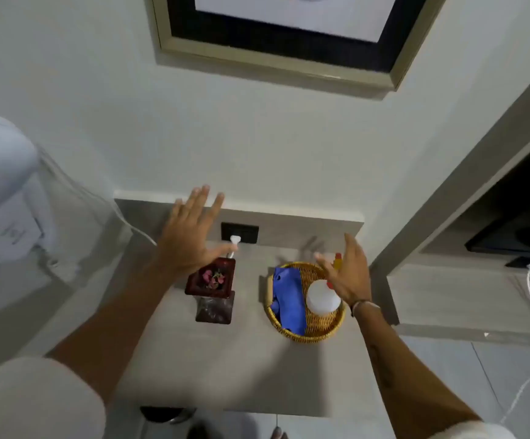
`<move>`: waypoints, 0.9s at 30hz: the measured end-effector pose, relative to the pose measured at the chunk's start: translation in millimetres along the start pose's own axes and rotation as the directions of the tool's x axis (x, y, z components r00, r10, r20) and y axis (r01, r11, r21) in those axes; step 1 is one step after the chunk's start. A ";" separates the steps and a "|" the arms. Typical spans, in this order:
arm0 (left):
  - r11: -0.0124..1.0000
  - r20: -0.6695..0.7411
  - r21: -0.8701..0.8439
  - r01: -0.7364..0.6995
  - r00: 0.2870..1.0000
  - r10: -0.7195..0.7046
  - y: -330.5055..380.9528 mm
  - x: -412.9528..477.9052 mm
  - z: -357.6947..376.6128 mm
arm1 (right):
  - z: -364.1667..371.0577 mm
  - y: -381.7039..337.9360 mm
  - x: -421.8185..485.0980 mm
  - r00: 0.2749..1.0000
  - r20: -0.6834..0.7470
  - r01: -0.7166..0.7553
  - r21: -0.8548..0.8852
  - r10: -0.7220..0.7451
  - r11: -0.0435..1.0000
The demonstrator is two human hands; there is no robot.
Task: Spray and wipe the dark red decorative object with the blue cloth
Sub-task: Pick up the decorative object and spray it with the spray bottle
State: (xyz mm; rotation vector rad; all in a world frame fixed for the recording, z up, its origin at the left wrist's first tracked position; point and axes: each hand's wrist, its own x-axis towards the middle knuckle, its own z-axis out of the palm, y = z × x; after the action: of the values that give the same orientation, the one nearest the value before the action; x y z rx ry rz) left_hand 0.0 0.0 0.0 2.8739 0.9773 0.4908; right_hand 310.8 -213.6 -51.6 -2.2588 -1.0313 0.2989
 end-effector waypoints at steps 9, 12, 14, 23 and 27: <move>0.996 0.456 -0.075 -0.056 0.886 0.085 -13.5 -39.6 46.3 | 62.1 44.7 -30.5 0.979 -0.026 -0.181 0.355 0.203 0.917; 0.990 0.456 -0.141 0.027 0.889 0.040 -12.3 -43.6 45.8 | 66.6 48.0 -26.4 0.976 -0.100 -0.153 0.332 0.196 0.931; 0.979 0.424 -0.186 0.086 0.906 0.001 -15.2 -45.2 44.8 | 67.7 47.1 -25.2 0.968 -0.136 -0.156 0.328 0.210 0.932; 0.873 0.328 -0.449 0.192 0.944 -0.039 -63.4 -82.3 44.7 | 39.3 4.2 -84.8 0.868 -0.486 0.104 0.384 0.105 0.917; 0.817 0.332 -0.527 0.235 0.942 -0.057 -86.0 -97.0 54.6 | 38.0 -29.3 -131.4 0.947 -0.262 0.026 0.640 0.186 0.768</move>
State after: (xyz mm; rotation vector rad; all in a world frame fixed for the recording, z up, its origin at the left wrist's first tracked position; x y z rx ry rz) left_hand -105.2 12.0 -92.6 2.2334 0.8223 0.2531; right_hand 188.8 -279.5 -69.4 -1.6501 -0.5430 0.2660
